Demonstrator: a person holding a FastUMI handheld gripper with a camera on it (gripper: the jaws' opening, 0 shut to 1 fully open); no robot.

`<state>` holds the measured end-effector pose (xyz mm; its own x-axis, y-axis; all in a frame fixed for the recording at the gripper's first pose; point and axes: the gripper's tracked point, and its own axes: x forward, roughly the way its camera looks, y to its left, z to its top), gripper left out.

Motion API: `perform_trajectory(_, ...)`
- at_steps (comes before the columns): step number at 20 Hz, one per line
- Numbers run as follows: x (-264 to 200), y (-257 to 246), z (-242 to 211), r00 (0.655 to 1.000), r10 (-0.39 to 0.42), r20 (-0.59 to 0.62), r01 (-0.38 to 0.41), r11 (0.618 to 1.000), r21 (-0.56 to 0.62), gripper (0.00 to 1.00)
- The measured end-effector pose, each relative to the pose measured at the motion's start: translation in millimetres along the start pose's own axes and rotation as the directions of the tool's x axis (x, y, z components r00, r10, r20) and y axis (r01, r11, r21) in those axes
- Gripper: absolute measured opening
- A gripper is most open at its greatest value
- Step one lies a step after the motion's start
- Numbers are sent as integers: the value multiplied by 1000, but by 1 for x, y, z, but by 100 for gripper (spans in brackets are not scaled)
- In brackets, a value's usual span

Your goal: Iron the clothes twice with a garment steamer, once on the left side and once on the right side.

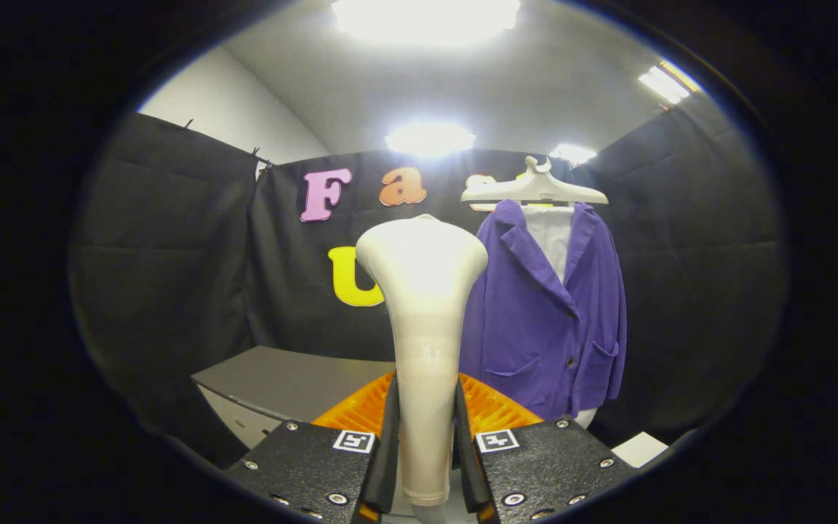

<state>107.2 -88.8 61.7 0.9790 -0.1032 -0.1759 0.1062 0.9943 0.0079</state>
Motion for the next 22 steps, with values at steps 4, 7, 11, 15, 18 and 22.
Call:
perform_trajectory(4, 35, -13, 22, 999, -41, 31, 41, 999, -13, 36)
perform_trajectory(7, 66, -25, 38, 996, -75, 47, 75, 997, -7, 36)
perform_trajectory(11, 106, -54, 55, 988, -138, 64, 138, 990, 6, 36)
perform_trajectory(15, 142, -81, 70, 980, -183, 77, 183, 983, 7, 36)
perform_trajectory(18, 163, -97, 74, 974, -214, 81, 214, 977, 7, 36)
perform_trajectory(22, 187, -110, 58, 971, -233, 53, 233, 972, -4, 36)
